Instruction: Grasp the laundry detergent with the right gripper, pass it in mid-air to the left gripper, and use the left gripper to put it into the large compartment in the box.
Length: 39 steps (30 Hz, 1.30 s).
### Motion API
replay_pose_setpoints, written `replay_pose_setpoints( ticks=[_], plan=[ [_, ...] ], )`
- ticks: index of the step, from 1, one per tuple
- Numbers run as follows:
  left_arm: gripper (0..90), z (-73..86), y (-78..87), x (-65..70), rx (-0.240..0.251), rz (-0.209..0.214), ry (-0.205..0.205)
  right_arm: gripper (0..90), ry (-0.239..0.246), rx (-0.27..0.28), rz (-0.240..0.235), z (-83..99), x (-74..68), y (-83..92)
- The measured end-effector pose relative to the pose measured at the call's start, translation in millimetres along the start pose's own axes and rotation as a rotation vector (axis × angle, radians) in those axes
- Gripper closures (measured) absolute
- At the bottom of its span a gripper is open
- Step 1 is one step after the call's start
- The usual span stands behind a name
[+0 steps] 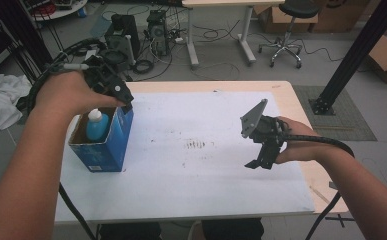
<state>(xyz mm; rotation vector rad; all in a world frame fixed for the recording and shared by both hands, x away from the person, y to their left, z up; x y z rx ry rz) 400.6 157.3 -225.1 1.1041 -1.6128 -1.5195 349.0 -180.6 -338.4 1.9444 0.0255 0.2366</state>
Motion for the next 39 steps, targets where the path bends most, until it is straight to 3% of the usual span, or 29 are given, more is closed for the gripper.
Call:
replay_pose_setpoints(
  ticks=[3, 6, 11, 15, 22, 26, 32, 39],
  plan=[
    [0.8, -2.2, -0.9, 9.7, -0.005, -0.007, -0.058, 1.7, -0.004, -0.001, -0.003, 2.2, 0.4, 0.4],
    [0.1, -4.3, -1.5, 18.9, -0.011, -0.010, -0.142, 1.6, -0.008, -0.009, -0.006, 4.0, 0.9, 0.9],
    [0.1, -5.8, -4.5, 36.2, -0.007, 0.033, -0.251, 1.6, -0.009, -0.024, -0.014, 5.8, 2.3, 2.0],
    [0.1, -7.6, -5.6, 50.5, 0.010, 0.062, -0.370, 1.0, -0.010, -0.038, -0.016, 5.4, 4.6, 3.9],
    [0.1, -6.8, -8.2, 71.6, 0.001, 0.120, -0.513, 0.0, 0.003, -0.079, -0.028, 5.4, 4.0, 6.4],
    [0.1, -7.0, -11.7, 81.0, -0.011, 0.113, -0.582, 0.0, 0.002, -0.097, -0.033, 7.1, 4.1, 8.1],
    [0.1, 0.3, -20.2, 99.7, -0.038, 0.102, -0.751, 0.0, -0.006, -0.119, -0.037, 10.9, 3.7, 10.4],
    [0.1, 8.7, -20.4, 109.7, -0.037, 0.123, -0.859, 0.2, -0.002, -0.134, -0.041, 11.0, 2.6, 12.4]
  ],
)
Point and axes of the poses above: each handheld gripper's, and its own axes: y roughly backward along the jaws, z roughly out of its underside, x roughly to its right, the point moved 7 cm from there along -y, roughly forward along the jaws, and after that the axes turned 10 degrees about y, right-handed, at the moved point
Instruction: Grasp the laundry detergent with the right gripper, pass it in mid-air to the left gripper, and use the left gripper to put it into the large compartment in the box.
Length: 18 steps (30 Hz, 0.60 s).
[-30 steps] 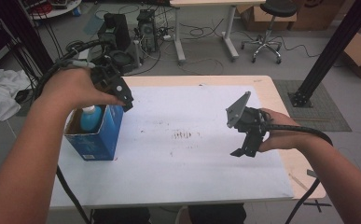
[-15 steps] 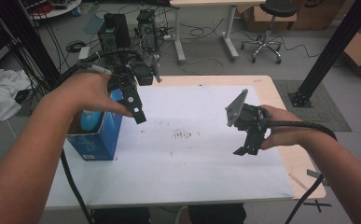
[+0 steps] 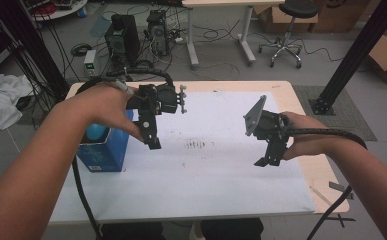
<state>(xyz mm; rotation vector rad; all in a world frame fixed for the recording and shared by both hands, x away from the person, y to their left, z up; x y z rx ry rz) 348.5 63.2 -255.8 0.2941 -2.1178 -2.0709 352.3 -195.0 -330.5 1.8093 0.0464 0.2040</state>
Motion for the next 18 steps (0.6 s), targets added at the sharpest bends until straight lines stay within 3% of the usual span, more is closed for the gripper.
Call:
replay_pose_setpoints(
  ticks=[9, 18],
  plan=[
    [0.1, 3.8, -0.7, 5.4, -0.026, -0.011, -0.058, 0.4, 0.007, -0.002, 0.009, -2.2, 5.1, 1.9],
    [0.1, 6.5, -0.5, 4.5, -0.021, -0.011, -0.056, 0.8, 0.010, 0.001, 0.012, -4.6, 7.3, 2.6]
  ],
)
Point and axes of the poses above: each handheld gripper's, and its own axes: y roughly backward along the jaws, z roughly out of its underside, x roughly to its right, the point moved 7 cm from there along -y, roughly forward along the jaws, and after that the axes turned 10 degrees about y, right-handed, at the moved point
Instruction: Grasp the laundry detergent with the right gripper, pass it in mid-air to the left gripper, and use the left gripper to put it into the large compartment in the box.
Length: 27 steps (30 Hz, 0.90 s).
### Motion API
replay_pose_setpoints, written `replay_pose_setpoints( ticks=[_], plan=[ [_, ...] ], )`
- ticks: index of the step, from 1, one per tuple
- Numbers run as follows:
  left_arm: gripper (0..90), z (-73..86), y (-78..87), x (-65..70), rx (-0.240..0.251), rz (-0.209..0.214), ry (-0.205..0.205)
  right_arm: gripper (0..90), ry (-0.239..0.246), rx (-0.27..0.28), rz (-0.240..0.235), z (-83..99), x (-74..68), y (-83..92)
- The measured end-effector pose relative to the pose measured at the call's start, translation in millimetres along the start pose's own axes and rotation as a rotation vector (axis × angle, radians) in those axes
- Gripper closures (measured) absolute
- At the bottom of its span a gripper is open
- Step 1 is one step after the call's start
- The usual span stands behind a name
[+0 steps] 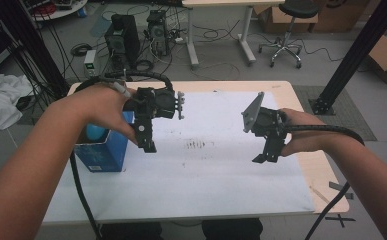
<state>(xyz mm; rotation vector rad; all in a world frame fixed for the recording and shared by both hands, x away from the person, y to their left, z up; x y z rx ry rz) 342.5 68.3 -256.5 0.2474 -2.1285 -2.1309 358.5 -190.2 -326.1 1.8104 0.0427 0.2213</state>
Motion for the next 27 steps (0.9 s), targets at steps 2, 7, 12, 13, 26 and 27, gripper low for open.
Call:
replay_pose_setpoints(
  ticks=[2, 7, 12, 13, 26, 27],
  plan=[
    [0.1, 0.7, 0.2, -1.0, 0.001, -0.003, 0.008, 0.9, 0.000, -0.001, -0.001, 0.2, 0.2, -0.1],
    [0.1, 1.4, 2.2, -2.8, 0.018, 0.005, 0.016, 1.0, 0.000, -0.004, 0.001, 1.2, 1.3, 0.6],
    [0.1, 1.1, 2.6, -1.8, 0.019, 0.008, 0.012, 0.8, -0.002, -0.005, 0.001, 2.1, 0.4, 1.3],
    [0.1, 1.0, 2.8, -1.6, 0.020, 0.010, 0.013, 0.8, -0.001, -0.006, 0.001, 2.2, 0.1, 1.0],
    [0.1, 4.0, 2.7, -3.3, 0.025, 0.003, 0.018, 1.2, -0.002, -0.008, 0.001, 0.0, 0.0, 1.0],
    [0.1, 4.0, 2.6, -3.1, 0.026, 0.005, 0.018, 1.3, -0.001, -0.010, 0.000, -0.2, -0.1, 1.1]
  ],
)
Point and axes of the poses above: each handheld gripper's, and its own axes: y roughly backward along the jaws, z roughly out of its underside, x roughly to its right, the point moved 7 cm from there along -y, roughly forward along the jaws, and after that the axes turned 10 degrees about y, right-handed, at the moved point
